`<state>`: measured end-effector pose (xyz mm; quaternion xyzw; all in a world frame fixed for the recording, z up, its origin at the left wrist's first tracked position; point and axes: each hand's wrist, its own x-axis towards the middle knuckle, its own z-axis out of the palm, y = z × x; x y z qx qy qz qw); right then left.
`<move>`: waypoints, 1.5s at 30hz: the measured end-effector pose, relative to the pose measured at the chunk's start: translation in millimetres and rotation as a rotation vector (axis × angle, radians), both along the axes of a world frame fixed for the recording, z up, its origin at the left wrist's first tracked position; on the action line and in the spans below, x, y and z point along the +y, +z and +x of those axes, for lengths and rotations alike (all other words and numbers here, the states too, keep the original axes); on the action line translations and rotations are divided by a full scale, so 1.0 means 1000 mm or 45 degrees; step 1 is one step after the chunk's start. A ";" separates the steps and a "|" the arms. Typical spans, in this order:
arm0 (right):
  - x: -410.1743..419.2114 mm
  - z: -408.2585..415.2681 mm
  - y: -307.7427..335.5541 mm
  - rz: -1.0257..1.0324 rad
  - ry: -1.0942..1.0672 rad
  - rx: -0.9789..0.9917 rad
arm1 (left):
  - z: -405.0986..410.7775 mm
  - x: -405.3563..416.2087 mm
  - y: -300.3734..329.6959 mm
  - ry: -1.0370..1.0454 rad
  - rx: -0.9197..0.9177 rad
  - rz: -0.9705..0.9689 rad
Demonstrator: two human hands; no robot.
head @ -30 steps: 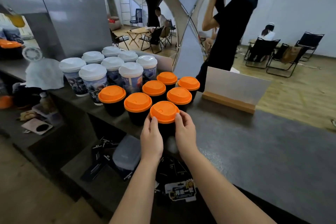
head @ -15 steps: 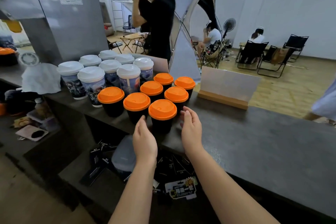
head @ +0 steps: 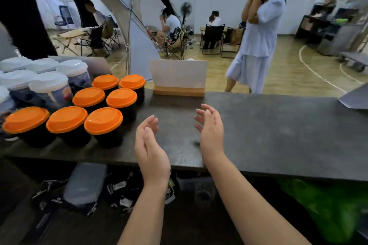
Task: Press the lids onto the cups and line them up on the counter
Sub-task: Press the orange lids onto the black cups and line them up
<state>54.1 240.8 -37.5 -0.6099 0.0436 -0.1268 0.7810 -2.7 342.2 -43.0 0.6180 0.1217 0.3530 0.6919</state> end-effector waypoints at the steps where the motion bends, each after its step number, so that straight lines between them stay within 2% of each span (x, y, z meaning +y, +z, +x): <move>1: -0.016 -0.001 0.001 0.011 -0.047 0.002 | 0.006 -0.013 -0.001 -0.048 0.009 -0.018; 8: -0.149 -0.023 0.004 0.036 -0.447 -0.012 | 0.024 -0.137 0.000 -0.425 0.114 -0.069; 15: -0.300 -0.057 0.005 0.020 -0.796 -0.023 | 0.026 -0.277 0.010 -0.770 0.115 -0.081; 21: -0.445 -0.087 0.013 -0.009 -1.035 -0.039 | 0.023 -0.425 0.027 -1.013 0.238 -0.194; 26: -0.582 -0.121 0.013 0.012 -1.321 -0.019 | 0.011 -0.564 0.033 -1.360 0.404 -0.243; 31: -0.709 -0.140 0.003 -0.068 -1.551 0.150 | 0.003 -0.698 0.026 -1.735 0.544 -0.043; 33: -0.747 -0.139 0.002 -0.120 -1.564 0.232 | 0.004 -0.735 0.022 -1.836 0.630 0.040; 36: -0.783 -0.132 0.010 -0.171 -1.448 0.316 | 0.009 -0.777 0.019 -1.934 0.762 0.037; 41: -0.796 -0.119 0.016 -0.113 -1.191 0.412 | 0.014 -0.820 0.021 -2.057 0.879 -0.165; 43: -0.789 -0.116 0.016 -0.092 -1.208 0.385 | 0.031 -0.847 -0.008 -2.112 0.897 -0.219; 45: -0.773 -0.115 0.016 -0.124 -1.322 0.288 | 0.033 -0.838 -0.012 -2.108 0.844 -0.177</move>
